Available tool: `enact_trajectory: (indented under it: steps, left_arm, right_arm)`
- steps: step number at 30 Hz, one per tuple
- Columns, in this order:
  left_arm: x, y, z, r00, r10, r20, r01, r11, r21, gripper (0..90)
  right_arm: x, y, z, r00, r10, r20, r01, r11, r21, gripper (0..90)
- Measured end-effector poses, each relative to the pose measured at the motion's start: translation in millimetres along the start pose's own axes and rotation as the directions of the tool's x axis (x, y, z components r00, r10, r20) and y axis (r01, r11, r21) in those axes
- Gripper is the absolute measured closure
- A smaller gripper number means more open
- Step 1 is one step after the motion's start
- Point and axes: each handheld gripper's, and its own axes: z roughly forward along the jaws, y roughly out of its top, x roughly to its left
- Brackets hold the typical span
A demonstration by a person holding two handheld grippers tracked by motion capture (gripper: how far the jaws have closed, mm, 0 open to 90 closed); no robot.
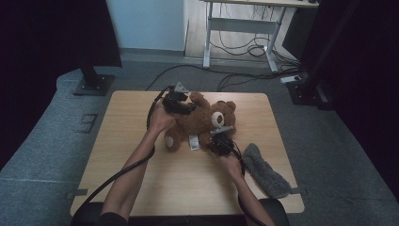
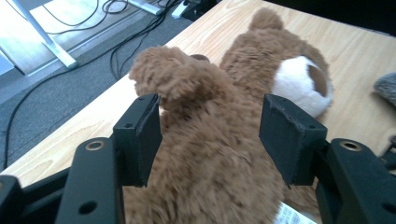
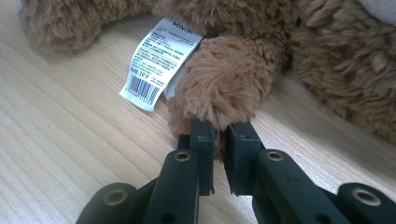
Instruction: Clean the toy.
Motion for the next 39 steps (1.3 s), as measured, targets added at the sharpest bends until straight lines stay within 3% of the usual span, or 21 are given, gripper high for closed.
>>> enact_trajectory:
  steps: [15, 23, 25, 30, 34, 37, 39]
  left_arm:
    - [10.7, 10.7, 29.7, 0.9997, 0.010, -0.020, -0.009, 0.9983, 0.058, 49.0]
    - [10.8, 16.8, 32.9, 0.9992, 0.017, -0.035, -0.015, 0.9978, 0.064, 78.4]
    - [9.9, 18.3, 31.4, 0.9984, 0.026, -0.051, -0.023, 0.9979, 0.061, 89.4]
    - [7.7, 20.0, 28.8, 0.9981, 0.046, -0.042, -0.043, 0.9976, 0.055, 89.9]
    - [5.6, 21.8, 23.5, 0.9959, 0.064, -0.063, -0.062, 0.9973, 0.040, 90.0]
    - [8.3, 25.4, 13.0, 0.9957, 0.051, -0.077, -0.051, 0.9987, 0.001, 90.0]
    - [11.3, 28.7, 5.4, 0.9972, 0.037, -0.065, -0.038, 0.9992, -0.014, 90.0]
  right_arm:
    - [-0.4, -1.2, -1.1, 0.9999, 0.002, -0.012, -0.002, 1.000, 0.004, 82.5]
    - [-0.1, -1.7, -2.5, 0.9998, -0.001, -0.018, 0.001, 1.000, 0.003, 82.6]
    - [0.1, -1.7, -2.9, 0.9998, -0.002, -0.019, 0.002, 1.000, 0.000, 82.6]
    - [-0.5, -1.7, -6.3, 0.9998, 0.003, -0.019, -0.003, 1.000, -0.006, 82.8]
    - [-3.0, -2.2, -10.9, 0.9999, 0.004, -0.014, -0.004, 1.000, -0.016, 83.3]
    - [-5.2, -1.9, -16.9, 0.9999, 0.007, -0.011, -0.007, 1.000, -0.023, 83.4]
    - [-6.8, -1.2, -21.8, 0.9999, 0.010, -0.007, -0.010, 0.999, -0.031, 83.6]
